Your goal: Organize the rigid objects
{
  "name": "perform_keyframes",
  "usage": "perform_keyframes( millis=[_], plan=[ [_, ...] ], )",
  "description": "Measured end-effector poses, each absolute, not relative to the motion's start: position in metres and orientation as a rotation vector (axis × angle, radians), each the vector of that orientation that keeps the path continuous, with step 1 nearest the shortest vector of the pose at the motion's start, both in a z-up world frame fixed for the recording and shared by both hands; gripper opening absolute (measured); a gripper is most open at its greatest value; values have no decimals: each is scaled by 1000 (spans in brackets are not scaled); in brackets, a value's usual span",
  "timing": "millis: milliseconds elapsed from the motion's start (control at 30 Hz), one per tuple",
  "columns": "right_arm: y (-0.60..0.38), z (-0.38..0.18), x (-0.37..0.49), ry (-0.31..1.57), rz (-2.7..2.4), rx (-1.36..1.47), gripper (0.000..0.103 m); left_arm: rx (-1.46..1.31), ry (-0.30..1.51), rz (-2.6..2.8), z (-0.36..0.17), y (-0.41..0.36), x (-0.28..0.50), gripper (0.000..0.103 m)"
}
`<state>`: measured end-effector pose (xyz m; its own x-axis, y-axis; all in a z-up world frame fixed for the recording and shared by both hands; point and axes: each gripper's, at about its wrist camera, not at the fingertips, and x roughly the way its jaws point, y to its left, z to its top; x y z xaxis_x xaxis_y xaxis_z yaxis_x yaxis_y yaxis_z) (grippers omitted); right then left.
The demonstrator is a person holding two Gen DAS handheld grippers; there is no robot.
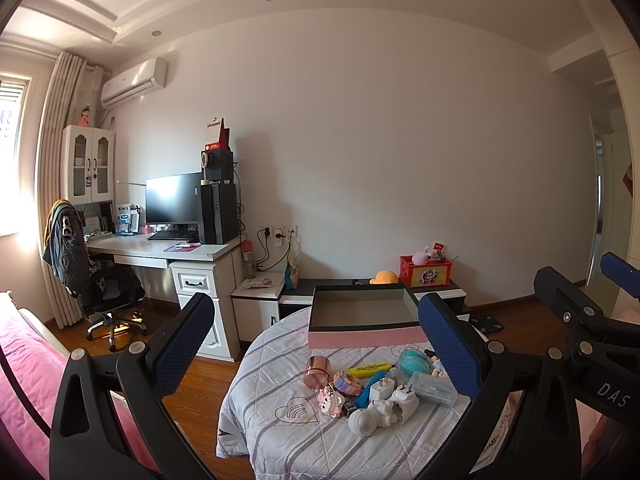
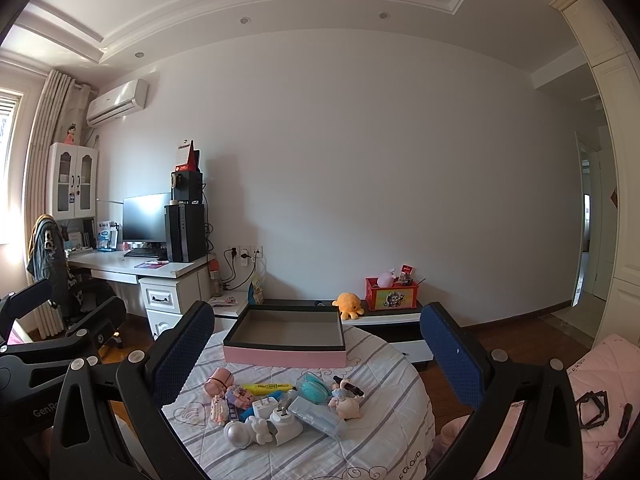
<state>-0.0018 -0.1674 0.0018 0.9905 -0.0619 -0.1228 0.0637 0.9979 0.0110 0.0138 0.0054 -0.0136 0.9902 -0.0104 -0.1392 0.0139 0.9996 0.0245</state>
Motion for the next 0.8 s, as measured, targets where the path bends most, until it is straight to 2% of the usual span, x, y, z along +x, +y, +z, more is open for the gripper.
perform_keyframes(
  millis=[800],
  plan=[
    [-165, 2, -3, 124, -62, 13, 103, 24, 141, -12, -12, 6, 13, 103]
  ],
)
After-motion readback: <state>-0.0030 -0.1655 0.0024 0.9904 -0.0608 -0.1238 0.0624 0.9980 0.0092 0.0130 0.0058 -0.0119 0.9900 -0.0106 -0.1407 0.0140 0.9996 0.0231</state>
